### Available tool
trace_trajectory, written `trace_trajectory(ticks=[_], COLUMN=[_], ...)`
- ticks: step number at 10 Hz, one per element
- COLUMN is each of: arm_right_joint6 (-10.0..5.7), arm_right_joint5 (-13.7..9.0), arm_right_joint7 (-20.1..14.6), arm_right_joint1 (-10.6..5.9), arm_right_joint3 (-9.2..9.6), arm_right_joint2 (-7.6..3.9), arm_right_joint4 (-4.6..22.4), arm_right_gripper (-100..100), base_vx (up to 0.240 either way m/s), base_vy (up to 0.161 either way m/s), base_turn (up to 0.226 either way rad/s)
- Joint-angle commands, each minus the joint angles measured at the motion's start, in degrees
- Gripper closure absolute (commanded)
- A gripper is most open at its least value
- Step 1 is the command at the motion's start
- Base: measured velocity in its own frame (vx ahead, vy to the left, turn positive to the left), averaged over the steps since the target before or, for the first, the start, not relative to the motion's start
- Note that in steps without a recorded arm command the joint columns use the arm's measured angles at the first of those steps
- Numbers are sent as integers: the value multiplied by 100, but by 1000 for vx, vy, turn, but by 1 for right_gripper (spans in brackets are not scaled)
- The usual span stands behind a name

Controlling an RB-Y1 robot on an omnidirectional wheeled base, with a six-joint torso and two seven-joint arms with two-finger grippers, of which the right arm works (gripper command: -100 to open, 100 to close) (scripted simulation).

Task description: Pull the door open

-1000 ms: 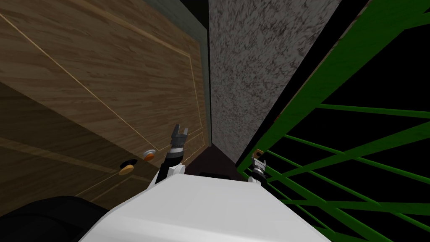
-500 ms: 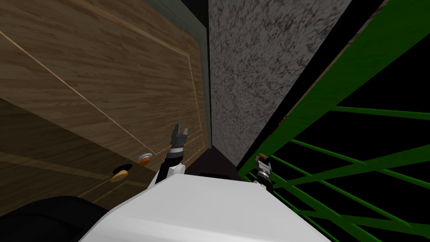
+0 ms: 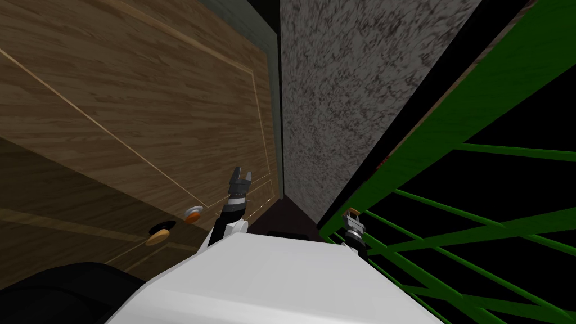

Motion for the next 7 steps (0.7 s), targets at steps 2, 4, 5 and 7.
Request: trace_trajectory(ticks=[2,4,5,7], arm_right_joint6=[-5,21,26,59], arm_right_joint5=[-4,51,66,161], arm_right_joint7=[-1,-71,-94,-234], arm_right_joint1=[8,14,18,42], arm_right_joint3=[-6,95,124,301], arm_right_joint2=[-2,-22,-30,-81], arm_right_joint4=[2,-43,-57,-142], arm_right_gripper=[100,100,100,100], base_vx=[-3,-58,-220,-239], base_vy=[0,10,18,7], base_turn=[1,21,64,74])
